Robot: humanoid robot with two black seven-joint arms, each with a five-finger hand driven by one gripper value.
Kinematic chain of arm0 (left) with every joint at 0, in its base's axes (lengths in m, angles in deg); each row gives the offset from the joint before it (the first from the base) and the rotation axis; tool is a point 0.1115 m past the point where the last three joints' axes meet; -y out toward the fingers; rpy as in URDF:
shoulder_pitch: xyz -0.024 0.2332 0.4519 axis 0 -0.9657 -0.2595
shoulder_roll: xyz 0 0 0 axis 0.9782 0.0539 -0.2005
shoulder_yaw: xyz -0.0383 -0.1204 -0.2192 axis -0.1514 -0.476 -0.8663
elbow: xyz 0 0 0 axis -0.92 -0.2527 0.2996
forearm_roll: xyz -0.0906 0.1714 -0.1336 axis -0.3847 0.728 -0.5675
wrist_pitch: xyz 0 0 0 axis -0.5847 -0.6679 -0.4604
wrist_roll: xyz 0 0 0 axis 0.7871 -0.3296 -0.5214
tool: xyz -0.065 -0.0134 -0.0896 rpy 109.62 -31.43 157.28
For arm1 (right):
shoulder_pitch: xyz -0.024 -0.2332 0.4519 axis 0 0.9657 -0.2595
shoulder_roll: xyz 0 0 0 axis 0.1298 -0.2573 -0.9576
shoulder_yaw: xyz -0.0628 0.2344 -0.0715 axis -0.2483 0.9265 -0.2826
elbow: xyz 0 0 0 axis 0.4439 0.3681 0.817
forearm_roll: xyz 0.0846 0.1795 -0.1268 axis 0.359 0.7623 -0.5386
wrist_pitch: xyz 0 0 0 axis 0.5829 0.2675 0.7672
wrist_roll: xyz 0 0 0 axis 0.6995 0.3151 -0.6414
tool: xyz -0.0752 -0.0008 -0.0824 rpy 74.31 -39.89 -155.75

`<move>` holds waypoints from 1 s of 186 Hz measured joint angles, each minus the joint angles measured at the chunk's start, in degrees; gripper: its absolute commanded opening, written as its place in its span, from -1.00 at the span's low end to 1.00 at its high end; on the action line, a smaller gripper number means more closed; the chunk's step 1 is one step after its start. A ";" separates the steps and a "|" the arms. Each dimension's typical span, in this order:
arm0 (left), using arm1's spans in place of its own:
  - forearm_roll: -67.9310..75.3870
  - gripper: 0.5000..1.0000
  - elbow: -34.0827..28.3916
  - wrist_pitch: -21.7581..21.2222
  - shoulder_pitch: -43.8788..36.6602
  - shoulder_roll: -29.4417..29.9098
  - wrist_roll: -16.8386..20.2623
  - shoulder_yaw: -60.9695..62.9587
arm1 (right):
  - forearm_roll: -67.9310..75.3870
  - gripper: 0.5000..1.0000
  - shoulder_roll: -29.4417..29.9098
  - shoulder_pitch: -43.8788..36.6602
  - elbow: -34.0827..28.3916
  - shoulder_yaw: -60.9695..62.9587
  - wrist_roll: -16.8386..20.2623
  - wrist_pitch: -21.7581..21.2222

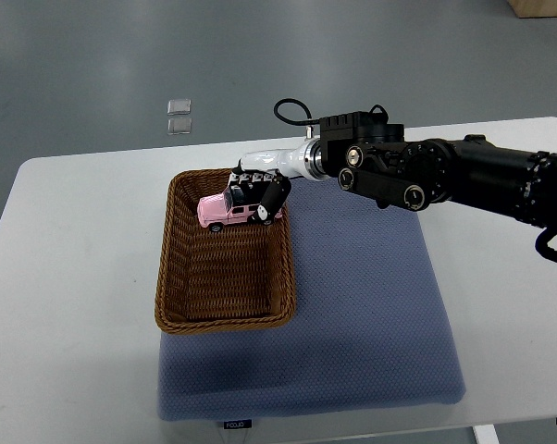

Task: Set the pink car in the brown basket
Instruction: 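Carry the held car over the wicker basket and lower it inside, then open the right hand to release the car into the basket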

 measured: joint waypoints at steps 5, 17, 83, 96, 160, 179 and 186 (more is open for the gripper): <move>0.00 1.00 0.00 0.00 0.00 0.00 0.00 0.00 | -0.12 -1.00 0.00 0.35 0.40 0.01 0.00 0.15; 0.00 1.00 0.05 0.00 -0.01 0.00 0.00 0.00 | -0.41 -1.00 0.02 1.44 1.20 -0.03 -0.02 0.39; 0.00 1.00 0.17 0.01 -0.01 0.00 0.00 0.00 | 0.02 -0.12 0.02 3.55 1.65 -0.44 -0.47 1.85; 0.00 1.00 0.08 0.01 -0.01 0.00 0.00 0.00 | 0.09 0.17 0.03 3.59 1.63 -0.26 -0.53 1.86; 0.00 1.00 -0.03 0.01 0.00 0.00 0.00 0.00 | 0.40 0.51 0.02 3.29 1.64 0.42 -0.61 1.78; 0.00 1.00 -0.02 0.01 0.00 0.00 0.00 0.00 | 1.34 0.53 0.02 3.05 1.65 1.66 -0.62 1.55; 0.00 1.00 -0.02 0.01 0.00 0.00 0.00 0.00 | 1.71 0.54 0.02 2.98 1.65 2.31 -0.62 1.44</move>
